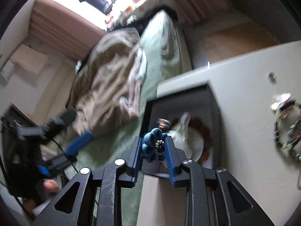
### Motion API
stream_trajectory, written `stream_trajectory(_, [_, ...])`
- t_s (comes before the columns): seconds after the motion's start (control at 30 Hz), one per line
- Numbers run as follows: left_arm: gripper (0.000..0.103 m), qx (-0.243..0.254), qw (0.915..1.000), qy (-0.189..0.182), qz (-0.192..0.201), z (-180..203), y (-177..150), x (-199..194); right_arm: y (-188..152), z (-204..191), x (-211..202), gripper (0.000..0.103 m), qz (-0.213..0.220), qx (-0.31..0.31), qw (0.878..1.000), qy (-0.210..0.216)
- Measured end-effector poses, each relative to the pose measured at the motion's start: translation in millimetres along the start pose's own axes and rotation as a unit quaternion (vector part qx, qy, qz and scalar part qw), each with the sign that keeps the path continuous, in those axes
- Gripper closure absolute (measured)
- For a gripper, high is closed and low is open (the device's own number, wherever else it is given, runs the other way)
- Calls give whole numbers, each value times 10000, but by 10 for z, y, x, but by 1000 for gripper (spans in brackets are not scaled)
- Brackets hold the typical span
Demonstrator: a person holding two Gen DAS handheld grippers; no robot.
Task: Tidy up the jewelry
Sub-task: 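Lower the blue bead bracelet into the black box and open the right gripper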
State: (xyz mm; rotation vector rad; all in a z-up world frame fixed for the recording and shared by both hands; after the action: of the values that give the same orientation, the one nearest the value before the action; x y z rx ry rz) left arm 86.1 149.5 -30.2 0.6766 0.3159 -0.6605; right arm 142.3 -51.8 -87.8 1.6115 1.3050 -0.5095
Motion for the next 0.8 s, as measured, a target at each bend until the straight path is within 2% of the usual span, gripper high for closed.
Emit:
stream_trajectory(0.03, [31,15,10000,0,-8,5,-3,-3,6,-11,-33,65,34,-33,10000,18])
stream_trajectory(0.07, [31,29,10000,0,-19,7,-3,0,15,-9,-46,43,26,-10,10000,44])
stream_trajectory(0.1, [31,42,10000,1,-29,13,-8,2,24,13,-88,30,71,50,9999,73])
stream_trajectory(0.3, [31,128,9999,18,-78,75,-56,35,76,237,-473,29,498,301,9983,-17])
stream_trajectory(0.5, [31,380,9991,59,-185,237,-174,150,81,439,-873,29,870,228,9952,-398])
stream_trajectory(0.8, [31,785,9955,17,-526,582,-468,464,27,979,-1186,29,838,598,9896,-1000])
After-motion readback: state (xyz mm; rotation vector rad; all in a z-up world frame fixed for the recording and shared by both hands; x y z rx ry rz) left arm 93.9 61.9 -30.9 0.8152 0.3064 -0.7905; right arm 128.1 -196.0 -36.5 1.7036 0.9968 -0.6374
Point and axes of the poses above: each gripper's, at about its wrist camera, not at the fingertips, and x roughly the way its jaws point, z to its right, y to its top, the point moved 1 cm from there along x, roughly the way its jaws point, and after that the axes turned 14 degrees about -y, right-handed, at the moved point
